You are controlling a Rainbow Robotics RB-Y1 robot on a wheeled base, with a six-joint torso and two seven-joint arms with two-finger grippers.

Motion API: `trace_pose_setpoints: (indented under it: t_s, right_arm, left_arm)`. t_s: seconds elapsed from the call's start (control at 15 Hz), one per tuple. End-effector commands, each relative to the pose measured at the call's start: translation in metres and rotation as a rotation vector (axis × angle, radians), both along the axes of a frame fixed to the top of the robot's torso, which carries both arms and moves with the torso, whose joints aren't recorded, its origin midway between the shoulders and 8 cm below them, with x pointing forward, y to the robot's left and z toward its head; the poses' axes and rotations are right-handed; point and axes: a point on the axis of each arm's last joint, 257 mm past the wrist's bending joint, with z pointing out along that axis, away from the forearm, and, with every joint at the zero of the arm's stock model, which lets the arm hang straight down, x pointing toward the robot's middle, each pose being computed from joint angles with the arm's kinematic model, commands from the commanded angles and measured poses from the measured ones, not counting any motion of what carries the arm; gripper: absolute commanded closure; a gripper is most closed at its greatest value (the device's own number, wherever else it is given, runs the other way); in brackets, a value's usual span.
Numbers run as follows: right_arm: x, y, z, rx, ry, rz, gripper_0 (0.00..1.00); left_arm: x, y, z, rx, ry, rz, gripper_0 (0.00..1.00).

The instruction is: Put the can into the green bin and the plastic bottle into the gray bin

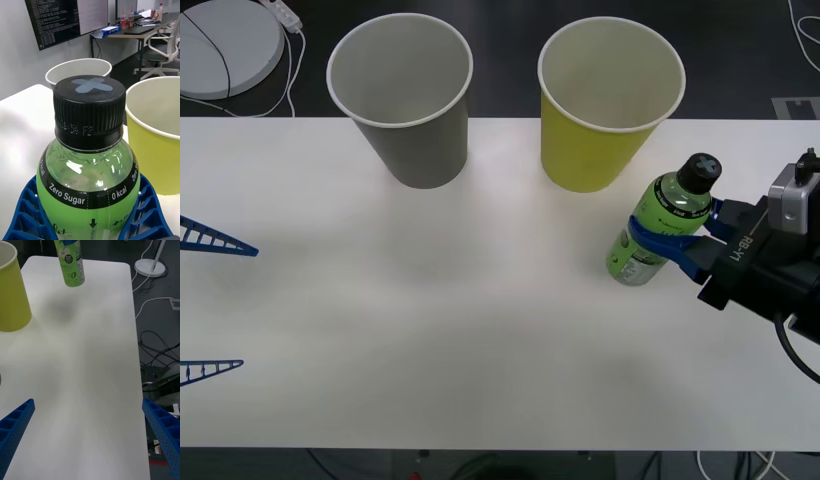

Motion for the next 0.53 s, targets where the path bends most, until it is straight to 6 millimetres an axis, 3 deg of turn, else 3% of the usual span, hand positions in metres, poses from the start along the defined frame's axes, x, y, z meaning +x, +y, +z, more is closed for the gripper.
trace_pose_setpoints:
  t_s: [0.07, 0.53]
  right_arm:
    - [-0.004, 0.004, 0.008, -0.001, 0.028, 0.009, 1.00]
    - [-0.009, 0.016, 0.025, -0.023, 0.078, 0.029, 1.00]
  left_arm:
    - [0.000, 0.000, 0.000, 0.000, 0.000, 0.000, 0.00]
    - [0.000, 0.000, 0.000, 0.000, 0.000, 0.000, 0.00]
